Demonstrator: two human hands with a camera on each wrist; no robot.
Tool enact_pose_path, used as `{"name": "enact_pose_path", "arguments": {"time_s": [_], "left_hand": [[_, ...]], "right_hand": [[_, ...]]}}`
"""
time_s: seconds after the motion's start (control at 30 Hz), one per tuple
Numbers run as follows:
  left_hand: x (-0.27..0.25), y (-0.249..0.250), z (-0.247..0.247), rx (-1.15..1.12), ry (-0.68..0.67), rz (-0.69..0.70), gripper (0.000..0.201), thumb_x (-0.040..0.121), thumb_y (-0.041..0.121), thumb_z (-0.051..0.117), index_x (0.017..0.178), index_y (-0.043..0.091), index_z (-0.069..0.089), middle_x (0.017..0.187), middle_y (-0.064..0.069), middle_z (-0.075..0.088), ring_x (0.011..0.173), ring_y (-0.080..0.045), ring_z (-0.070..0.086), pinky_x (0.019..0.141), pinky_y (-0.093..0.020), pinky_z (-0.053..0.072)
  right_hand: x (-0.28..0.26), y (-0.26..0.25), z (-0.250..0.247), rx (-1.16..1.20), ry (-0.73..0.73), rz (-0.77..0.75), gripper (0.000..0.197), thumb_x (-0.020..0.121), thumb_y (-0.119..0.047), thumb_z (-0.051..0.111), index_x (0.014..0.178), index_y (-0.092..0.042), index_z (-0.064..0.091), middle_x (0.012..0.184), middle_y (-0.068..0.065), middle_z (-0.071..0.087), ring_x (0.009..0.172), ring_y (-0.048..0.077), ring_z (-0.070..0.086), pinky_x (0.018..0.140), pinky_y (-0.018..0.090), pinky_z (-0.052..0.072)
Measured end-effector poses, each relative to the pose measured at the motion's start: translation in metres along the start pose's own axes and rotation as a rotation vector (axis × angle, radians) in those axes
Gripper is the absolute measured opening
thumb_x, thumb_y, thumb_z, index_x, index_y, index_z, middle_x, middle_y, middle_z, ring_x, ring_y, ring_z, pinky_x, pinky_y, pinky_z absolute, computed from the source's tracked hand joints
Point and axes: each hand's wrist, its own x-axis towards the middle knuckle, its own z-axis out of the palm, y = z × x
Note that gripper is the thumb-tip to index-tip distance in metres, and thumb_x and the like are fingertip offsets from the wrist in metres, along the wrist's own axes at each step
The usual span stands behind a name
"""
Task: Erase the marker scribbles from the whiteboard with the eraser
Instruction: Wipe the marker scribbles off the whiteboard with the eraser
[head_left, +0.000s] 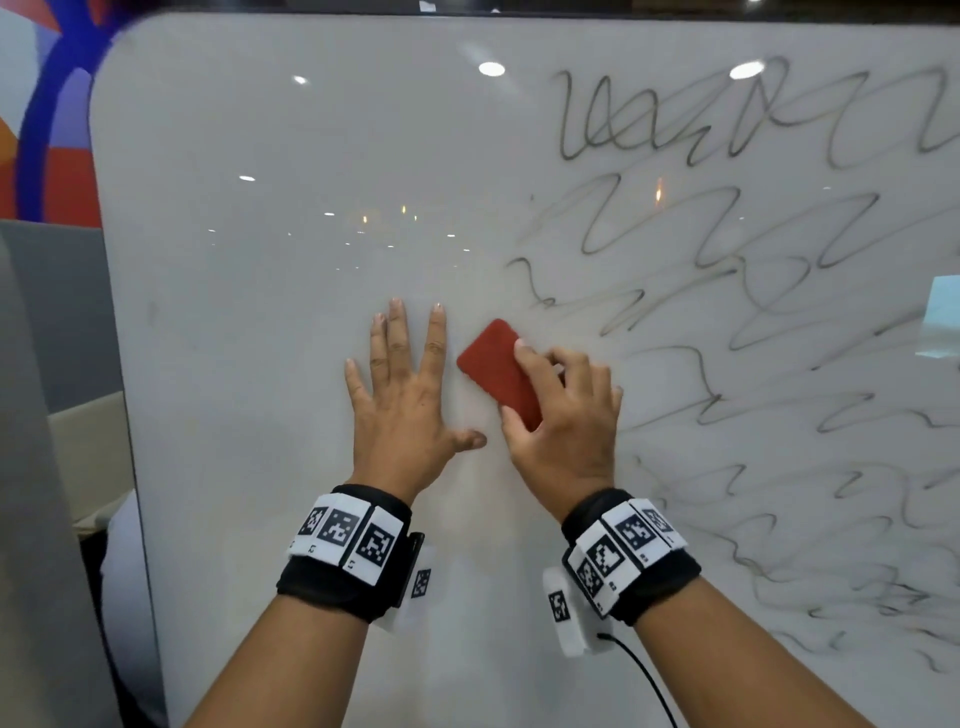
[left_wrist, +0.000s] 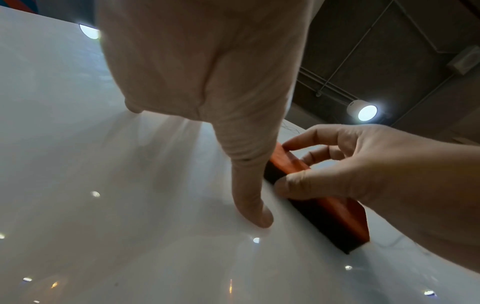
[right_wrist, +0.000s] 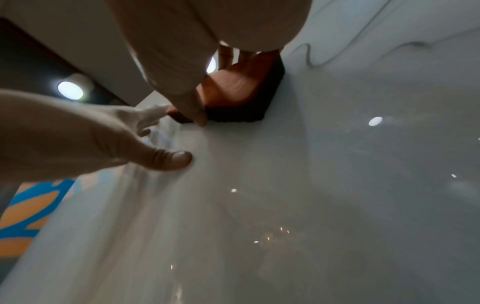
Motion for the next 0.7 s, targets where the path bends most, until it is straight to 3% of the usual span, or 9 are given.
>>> {"name": "enact_pose_path", "arguments": {"time_s": [0.07, 0.13, 0.3, 0.43, 0.5, 0.63, 0.7], "left_hand": [[-0.001, -0.001, 0.0, -0.01, 0.003, 0.003, 0.141, 0.063, 0.063, 0.08, 0.149, 0.037, -0.029, 0.156, 0.0, -0.038, 0.147, -0.023, -0.029, 0.118, -0.06, -0.001], [-0.001, -0.002, 0.001, -0.002, 0.01, 0.003, 0.141, 0.063, 0.064, 0.08, 0.149, 0.037, -0.029, 0.156, 0.001, -0.039, 0.147, -0.022, -0.029, 0.118, -0.06, -0.001], [-0.001, -0.001, 0.001, 0.009, 0.021, 0.003, 0.141, 0.063, 0.065, 0.079, 0.15, 0.036, -0.027, 0.156, 0.001, -0.038, 0.147, -0.022, -0.029, 0.117, -0.059, -0.002], [0.006, 0.003, -0.007, 0.032, 0.104, -0.012, 0.127, 0.059, 0.06, 0.085, 0.153, 0.03, 0.006, 0.158, -0.007, -0.007, 0.149, -0.029, -0.007, 0.115, -0.063, 0.013], [0.013, 0.005, -0.013, 0.038, 0.148, 0.01, 0.121, 0.059, 0.058, 0.086, 0.15, 0.029, 0.012, 0.157, -0.008, -0.005, 0.149, -0.03, -0.006, 0.115, -0.064, 0.014], [0.028, 0.011, -0.023, 0.061, 0.054, 0.042, 0.137, 0.066, 0.06, 0.081, 0.151, 0.035, -0.024, 0.156, -0.003, -0.037, 0.147, -0.026, -0.028, 0.116, -0.062, 0.0], [0.032, 0.011, -0.024, 0.091, 0.009, 0.044, 0.139, 0.068, 0.063, 0.078, 0.146, 0.035, -0.034, 0.154, -0.003, -0.041, 0.146, -0.026, -0.031, 0.117, -0.063, 0.001]], "right_hand": [[-0.004, 0.004, -0.001, -0.005, -0.069, -0.123, 0.068, 0.067, -0.027, 0.083, 0.13, -0.022, 0.061, 0.116, 0.005, 0.056, 0.1, 0.025, 0.049, 0.081, 0.04, 0.04], [0.012, 0.014, -0.005, -0.016, -0.049, -0.161, 0.067, 0.067, -0.027, 0.083, 0.13, -0.022, 0.062, 0.115, 0.004, 0.057, 0.099, 0.023, 0.049, 0.08, 0.038, 0.039], [0.043, 0.013, -0.009, 0.005, 0.104, 0.053, 0.062, 0.07, -0.028, 0.079, 0.129, -0.021, 0.062, 0.114, 0.006, 0.055, 0.101, 0.028, 0.05, 0.083, 0.042, 0.044], [0.021, 0.008, -0.006, -0.025, -0.042, -0.148, 0.066, 0.068, -0.028, 0.082, 0.13, -0.022, 0.061, 0.113, 0.004, 0.056, 0.099, 0.025, 0.05, 0.079, 0.039, 0.041], [0.027, 0.013, -0.01, -0.039, -0.054, -0.206, 0.066, 0.068, -0.027, 0.082, 0.13, -0.022, 0.062, 0.112, 0.004, 0.057, 0.098, 0.025, 0.049, 0.078, 0.039, 0.04], [0.058, 0.018, -0.013, -0.015, 0.106, 0.008, 0.064, 0.07, -0.028, 0.079, 0.131, -0.022, 0.061, 0.115, 0.006, 0.055, 0.103, 0.027, 0.046, 0.083, 0.042, 0.042], [0.057, 0.012, -0.011, -0.015, 0.108, 0.022, 0.064, 0.07, -0.028, 0.079, 0.131, -0.022, 0.06, 0.115, 0.005, 0.055, 0.105, 0.026, 0.046, 0.084, 0.043, 0.043]]}}
